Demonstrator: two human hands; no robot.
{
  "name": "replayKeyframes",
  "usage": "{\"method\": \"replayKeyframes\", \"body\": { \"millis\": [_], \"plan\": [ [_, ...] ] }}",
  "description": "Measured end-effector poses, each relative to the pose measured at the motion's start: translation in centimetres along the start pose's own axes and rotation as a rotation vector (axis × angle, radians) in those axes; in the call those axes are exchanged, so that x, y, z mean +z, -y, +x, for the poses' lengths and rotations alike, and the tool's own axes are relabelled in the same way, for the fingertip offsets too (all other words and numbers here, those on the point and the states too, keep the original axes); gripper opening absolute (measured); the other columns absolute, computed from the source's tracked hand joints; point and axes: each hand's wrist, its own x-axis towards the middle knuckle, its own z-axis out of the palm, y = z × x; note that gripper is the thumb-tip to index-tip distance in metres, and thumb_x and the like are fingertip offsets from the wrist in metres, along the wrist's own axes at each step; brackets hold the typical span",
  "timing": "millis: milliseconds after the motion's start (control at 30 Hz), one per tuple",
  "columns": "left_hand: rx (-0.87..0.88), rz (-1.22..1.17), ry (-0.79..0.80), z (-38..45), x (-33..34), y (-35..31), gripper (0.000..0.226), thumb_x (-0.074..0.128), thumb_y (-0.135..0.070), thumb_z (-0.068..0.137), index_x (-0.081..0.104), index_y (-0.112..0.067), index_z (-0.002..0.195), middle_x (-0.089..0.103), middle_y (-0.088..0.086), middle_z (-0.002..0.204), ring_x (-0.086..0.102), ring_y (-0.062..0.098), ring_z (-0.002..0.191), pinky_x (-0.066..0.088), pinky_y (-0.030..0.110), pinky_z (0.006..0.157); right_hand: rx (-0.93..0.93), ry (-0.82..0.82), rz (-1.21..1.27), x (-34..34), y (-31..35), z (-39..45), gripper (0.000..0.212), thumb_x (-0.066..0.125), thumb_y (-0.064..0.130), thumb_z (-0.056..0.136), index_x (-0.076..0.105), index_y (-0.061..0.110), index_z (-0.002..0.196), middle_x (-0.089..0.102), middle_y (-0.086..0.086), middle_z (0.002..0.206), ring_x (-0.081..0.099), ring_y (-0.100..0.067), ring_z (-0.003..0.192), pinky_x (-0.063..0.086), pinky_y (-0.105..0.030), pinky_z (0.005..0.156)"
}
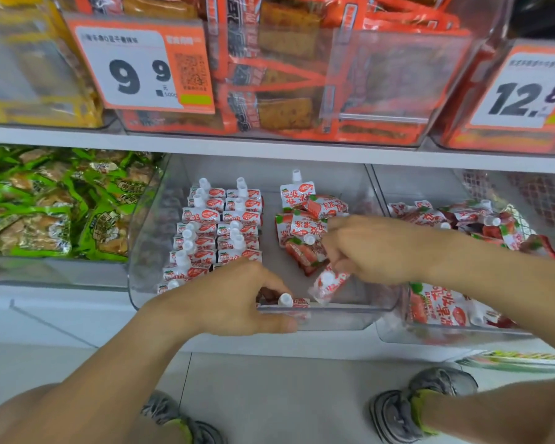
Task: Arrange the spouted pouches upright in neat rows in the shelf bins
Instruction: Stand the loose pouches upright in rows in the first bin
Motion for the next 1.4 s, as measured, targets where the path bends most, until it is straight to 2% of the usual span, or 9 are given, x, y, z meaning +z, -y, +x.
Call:
{"method": "replayKeyframes", "body": {
  "millis": [133, 367, 567, 700, 867, 967, 1133, 1300, 1400],
  "plan": [
    [-0.003, -0.050, -0.027, -0.4, 0.0, -0.4, 0.042, 0.064, -0.062, 0.081, 0.073, -0.032, 0.108, 0.073, -0.019, 0.093, 0.069, 0.006, 0.083, 0.055, 0.032, 0.073, 0.139, -0.205, 0.168, 0.2, -0.3, 0.3, 0.013, 0.059, 0.007, 0.087, 0.057, 0.013, 0.075, 0.064, -0.004, 0.077, 0.059, -0.021, 0.076, 0.051, -0.041, 0.070],
    [-0.029, -0.048, -0.106, -0.4, 0.1, -0.4, 0.040, 0.062, -0.069, 0.075, 0.074, -0.040, 0.101, 0.073, -0.015, 0.083, 0.068, 0.013, 0.077, 0.053, 0.035, 0.069, 0.171, -0.160, 0.333, 1.7, 1.6, 3.3, 0.044, 0.078, 0.040, 0.075, 0.059, 0.010, 0.101, 0.067, -0.005, 0.089, 0.063, -0.024, 0.083, 0.052, -0.037, 0.070],
    [-0.048, -0.026, -0.135, -0.6, 0.4, -0.1, 0.026, 0.064, -0.052, 0.087, 0.076, -0.031, 0.098, 0.073, -0.009, 0.079, 0.066, 0.012, 0.071, 0.052, 0.035, 0.065, 0.297, -0.187, 0.183, 3.4, 2.9, 4.3, 0.039, 0.077, 0.028, 0.079, 0.058, 0.013, 0.110, 0.043, -0.012, 0.119, 0.059, -0.031, 0.092, 0.041, -0.029, 0.066],
    [-0.057, 0.056, -0.254, -0.7, 0.6, -0.3, 0.022, 0.074, -0.045, 0.081, 0.075, -0.027, 0.092, 0.070, -0.012, 0.075, 0.063, 0.004, 0.070, 0.048, 0.018, 0.061, 0.245, -0.222, 0.294, 3.3, 3.1, 3.6, 0.025, 0.072, 0.015, 0.079, 0.052, 0.020, 0.092, 0.058, -0.006, 0.102, 0.059, -0.027, 0.090, 0.047, -0.033, 0.069],
    [-0.099, 0.120, -0.370, -0.6, 0.4, -0.5, 0.065, 0.075, -0.065, 0.061, 0.058, -0.032, 0.113, 0.056, -0.020, 0.100, 0.054, -0.003, 0.087, 0.041, 0.005, 0.073, 0.282, -0.312, 0.593, 4.6, 3.2, 3.8, 0.017, 0.074, 0.019, 0.083, 0.062, 0.026, 0.094, 0.062, 0.007, 0.089, 0.059, -0.016, 0.085, 0.048, -0.028, 0.073],
    [-0.094, 0.111, -0.298, -0.6, 0.5, -0.7, 0.091, 0.065, -0.076, 0.057, 0.045, -0.036, 0.135, 0.049, -0.023, 0.118, 0.049, -0.008, 0.102, 0.036, 0.000, 0.084, 0.247, -0.235, 0.819, 4.8, 2.7, 4.1, 0.020, 0.075, 0.011, 0.082, 0.066, 0.022, 0.097, 0.070, 0.004, 0.089, 0.067, -0.016, 0.084, 0.056, -0.032, 0.080],
    [-0.047, 0.137, -0.255, 0.1, 1.2, -0.3, 0.077, 0.072, -0.068, 0.068, 0.046, -0.038, 0.134, 0.056, -0.020, 0.122, 0.053, -0.003, 0.108, 0.045, 0.017, 0.092, 0.192, 0.047, 1.237, 4.1, 2.0, 3.6, 0.036, 0.062, -0.013, 0.085, 0.067, 0.007, 0.114, 0.073, -0.011, 0.109, 0.068, -0.021, 0.106, 0.054, -0.035, 0.095],
    [-0.024, 0.091, -0.248, 0.3, 1.1, -0.2, 0.048, 0.075, -0.063, 0.070, 0.065, -0.032, 0.106, 0.066, -0.016, 0.093, 0.062, 0.002, 0.086, 0.051, 0.028, 0.073, 0.386, -0.184, 0.776, 1.4, -1.1, 4.0, 0.038, 0.060, -0.011, 0.082, 0.064, 0.017, 0.108, 0.067, 0.001, 0.096, 0.064, -0.019, 0.094, 0.054, -0.029, 0.082],
    [-0.031, 0.071, -0.249, 0.3, 1.1, 0.1, 0.048, 0.076, -0.064, 0.068, 0.066, -0.032, 0.102, 0.067, -0.014, 0.090, 0.063, 0.004, 0.082, 0.052, 0.032, 0.071, 0.275, -0.193, 0.346, 0.5, -2.5, 4.8, 0.053, 0.082, 0.021, 0.075, 0.061, 0.021, 0.123, 0.064, -0.001, 0.119, 0.059, -0.018, 0.110, 0.048, -0.031, 0.095]
  ]
}}
